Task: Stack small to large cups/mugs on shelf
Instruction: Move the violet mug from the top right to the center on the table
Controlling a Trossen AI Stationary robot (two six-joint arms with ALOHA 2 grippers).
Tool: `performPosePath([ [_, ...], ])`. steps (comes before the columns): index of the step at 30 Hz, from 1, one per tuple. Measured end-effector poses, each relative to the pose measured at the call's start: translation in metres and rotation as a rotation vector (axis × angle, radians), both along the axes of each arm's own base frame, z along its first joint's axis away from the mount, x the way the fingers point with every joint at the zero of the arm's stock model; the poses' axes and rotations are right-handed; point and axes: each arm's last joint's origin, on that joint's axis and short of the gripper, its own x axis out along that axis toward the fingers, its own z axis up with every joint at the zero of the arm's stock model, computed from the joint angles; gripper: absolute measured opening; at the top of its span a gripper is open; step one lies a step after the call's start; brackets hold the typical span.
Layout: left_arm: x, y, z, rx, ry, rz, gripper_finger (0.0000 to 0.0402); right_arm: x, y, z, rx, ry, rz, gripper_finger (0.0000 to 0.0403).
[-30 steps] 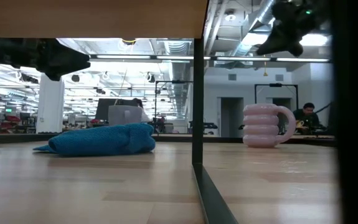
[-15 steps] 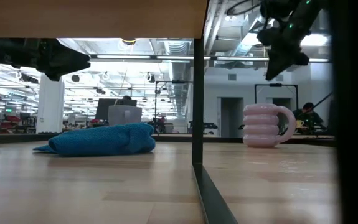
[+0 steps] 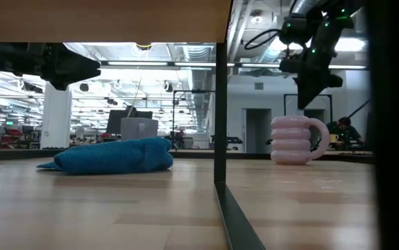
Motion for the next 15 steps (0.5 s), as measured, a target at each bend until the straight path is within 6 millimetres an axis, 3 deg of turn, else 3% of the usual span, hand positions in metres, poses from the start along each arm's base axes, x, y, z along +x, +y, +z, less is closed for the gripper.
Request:
performPosePath([
  [15, 0.0, 0.0, -0.0001, 0.0, 0.001, 0.0, 0.018, 0.0072, -0.0047, -0.0028, -0.016, -0.03, 0.009, 0.0033],
])
